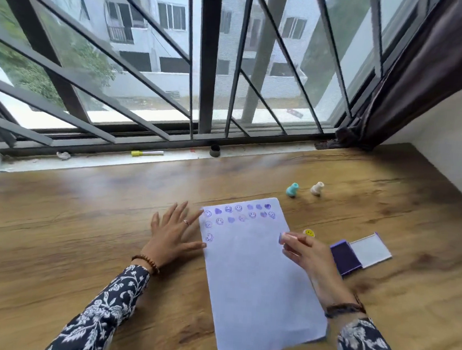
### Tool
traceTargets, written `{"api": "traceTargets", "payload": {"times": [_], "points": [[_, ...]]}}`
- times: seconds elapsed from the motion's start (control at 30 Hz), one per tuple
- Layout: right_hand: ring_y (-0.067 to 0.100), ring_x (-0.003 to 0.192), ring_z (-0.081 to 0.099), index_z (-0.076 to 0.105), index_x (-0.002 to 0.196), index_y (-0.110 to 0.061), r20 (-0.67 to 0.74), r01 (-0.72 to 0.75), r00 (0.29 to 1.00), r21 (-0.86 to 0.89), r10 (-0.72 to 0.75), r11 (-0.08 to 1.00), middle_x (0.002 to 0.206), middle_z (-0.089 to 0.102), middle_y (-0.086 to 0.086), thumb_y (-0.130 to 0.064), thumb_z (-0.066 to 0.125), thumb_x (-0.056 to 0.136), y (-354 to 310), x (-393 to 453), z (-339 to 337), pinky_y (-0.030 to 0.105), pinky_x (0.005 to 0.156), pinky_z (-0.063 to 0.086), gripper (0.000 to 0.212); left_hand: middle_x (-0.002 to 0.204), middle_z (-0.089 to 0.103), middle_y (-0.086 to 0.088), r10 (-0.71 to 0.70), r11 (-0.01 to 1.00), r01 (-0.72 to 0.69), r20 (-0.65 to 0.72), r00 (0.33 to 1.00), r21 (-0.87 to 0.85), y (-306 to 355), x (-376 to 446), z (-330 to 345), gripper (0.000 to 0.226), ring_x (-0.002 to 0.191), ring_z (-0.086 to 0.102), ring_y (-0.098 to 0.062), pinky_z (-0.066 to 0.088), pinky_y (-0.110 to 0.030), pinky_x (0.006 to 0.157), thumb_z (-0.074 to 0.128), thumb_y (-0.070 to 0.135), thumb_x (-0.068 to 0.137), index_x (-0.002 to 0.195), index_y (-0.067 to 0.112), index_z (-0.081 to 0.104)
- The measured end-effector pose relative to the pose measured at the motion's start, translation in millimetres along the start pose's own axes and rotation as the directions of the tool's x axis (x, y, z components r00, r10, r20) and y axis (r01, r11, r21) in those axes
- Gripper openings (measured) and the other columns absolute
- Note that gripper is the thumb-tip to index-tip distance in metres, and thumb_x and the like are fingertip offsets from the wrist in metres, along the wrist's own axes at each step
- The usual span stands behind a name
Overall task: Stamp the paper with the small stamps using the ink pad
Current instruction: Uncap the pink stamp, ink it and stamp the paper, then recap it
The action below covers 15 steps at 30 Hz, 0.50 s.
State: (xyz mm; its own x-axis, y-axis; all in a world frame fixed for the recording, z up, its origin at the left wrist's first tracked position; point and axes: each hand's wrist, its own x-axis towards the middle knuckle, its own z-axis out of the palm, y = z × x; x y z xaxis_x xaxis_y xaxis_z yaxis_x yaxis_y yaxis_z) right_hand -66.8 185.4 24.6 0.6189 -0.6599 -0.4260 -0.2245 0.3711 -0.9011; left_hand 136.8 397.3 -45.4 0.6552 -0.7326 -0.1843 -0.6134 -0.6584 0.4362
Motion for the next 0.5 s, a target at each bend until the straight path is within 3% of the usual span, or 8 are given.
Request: {"api": "traceTargets", "payload": {"times": [0.1,0.2,0.33,0.5], "points": [[0.005,0.063,0.067,0.067,0.085,0.001,-0.065,-0.026,0.997,0.161,0.037,0.987,0.069,0.072,-0.001,-0.001,0.059,0.084,-7,-2,-44,0.014,0.064,0.057,0.008,0.151,0.028,0.000,0.054,0.999,-0.054,-0.162,0.985,0.005,37,3,3,0.066,0.141,0.017,-0.019,0.007,-0.047,0.112,0.060,0.057,0.075,0.135,0.040,0.036],[0.005,0.062,0.066,0.066,0.085,0.000,-0.102,-0.013,0.994,0.237,0.038,0.972,0.066,0.072,-0.001,0.000,0.057,0.084,-17,2,-77,0.018,0.067,0.057,0.009,0.133,0.052,0.004,0.228,0.974,-0.224,-0.198,0.953,0.041,101,14,15,0.044,0.129,0.038,-0.017,0.020,-0.039,0.103,0.058,0.045,0.083,0.124,0.031,0.053],[0.006,0.062,0.065,0.066,0.082,-0.002,-0.090,0.002,0.996,0.266,0.022,0.964,0.064,0.070,-0.002,0.001,0.057,0.084,-28,12,-106,0.017,0.065,0.057,0.009,0.123,0.058,-0.003,0.312,0.950,-0.311,-0.090,0.946,0.033,186,42,39,0.030,0.117,0.048,-0.022,0.035,-0.035,0.095,0.048,0.027,0.092,0.120,0.022,0.056],[0.010,0.070,0.064,0.066,0.092,0.002,-0.032,-0.010,0.999,0.263,0.018,0.965,0.074,0.069,0.003,-0.001,0.058,0.084,-30,24,-128,0.017,0.065,0.058,0.012,0.122,0.051,-0.016,0.280,0.960,-0.278,0.077,0.957,-0.036,241,70,59,0.031,0.109,0.053,-0.032,0.047,-0.042,0.089,0.051,0.021,0.090,0.118,0.010,0.056]]}}
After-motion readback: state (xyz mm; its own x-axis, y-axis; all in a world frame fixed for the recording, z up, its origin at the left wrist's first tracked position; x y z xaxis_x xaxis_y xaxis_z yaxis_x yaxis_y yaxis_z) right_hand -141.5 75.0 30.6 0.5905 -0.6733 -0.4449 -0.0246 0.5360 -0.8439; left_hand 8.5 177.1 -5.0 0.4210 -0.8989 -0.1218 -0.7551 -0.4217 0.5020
